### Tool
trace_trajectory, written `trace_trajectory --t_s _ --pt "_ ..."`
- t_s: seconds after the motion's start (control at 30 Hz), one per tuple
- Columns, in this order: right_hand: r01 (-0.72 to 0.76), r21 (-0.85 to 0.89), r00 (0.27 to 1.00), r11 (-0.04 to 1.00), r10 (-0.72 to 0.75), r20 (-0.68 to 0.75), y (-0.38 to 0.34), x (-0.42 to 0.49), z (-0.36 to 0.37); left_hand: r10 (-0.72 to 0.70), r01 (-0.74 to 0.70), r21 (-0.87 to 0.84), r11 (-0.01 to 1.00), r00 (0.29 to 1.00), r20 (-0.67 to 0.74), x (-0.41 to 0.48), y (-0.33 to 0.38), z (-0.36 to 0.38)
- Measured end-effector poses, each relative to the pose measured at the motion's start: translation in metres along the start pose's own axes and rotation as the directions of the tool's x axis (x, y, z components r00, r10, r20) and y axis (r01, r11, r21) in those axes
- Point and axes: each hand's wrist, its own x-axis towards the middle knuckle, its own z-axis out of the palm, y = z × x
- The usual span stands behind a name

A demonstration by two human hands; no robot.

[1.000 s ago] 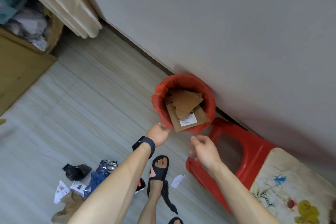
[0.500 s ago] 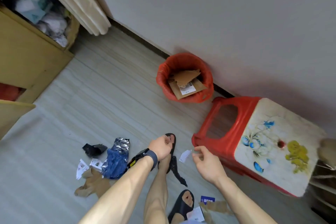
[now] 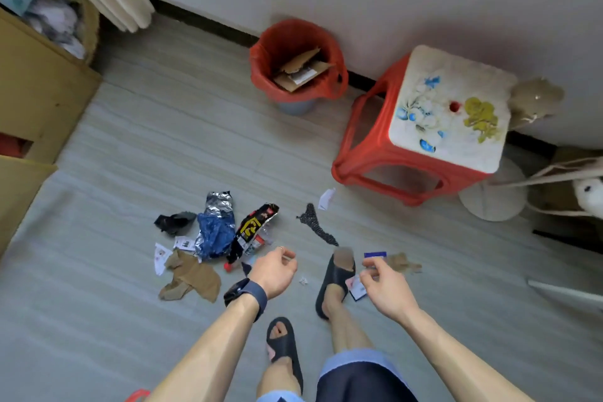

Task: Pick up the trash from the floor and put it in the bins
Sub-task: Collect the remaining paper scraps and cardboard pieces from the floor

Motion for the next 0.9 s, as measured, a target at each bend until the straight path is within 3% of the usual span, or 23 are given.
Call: trace_trajectory --t_s 0.2,0.47,0.6,0.9 --pt "-0.108 0.208 0.984 0.972 0.134 -0.118 0.081 -0.063 0.077 0.126 -0.133 0.212 0.968 0.991 0.045 -0.022 -0.035 0.052" --pt "-0.297 0.386 0.924 0.874 0.365 -0.116 0.199 -0.159 0.164 0.156 -0.234 0.381 0.894 0.962 0.224 -0.072 -0.083 0.155" --pt "-0.404 0.534 0.857 0.743 0.512 -0.065 0.272 -0.202 0.199 0.162 -0.348 0.491 0.799 0.91 0.381 -0.104 -0.078 0.231" --pt "-0.441 0.732 0.743 0.519 0.669 -0.027 0.476 -0.277 0.251 0.211 -0.511 0.602 0.613 0.841 0.499 -0.156 -0.051 0.427"
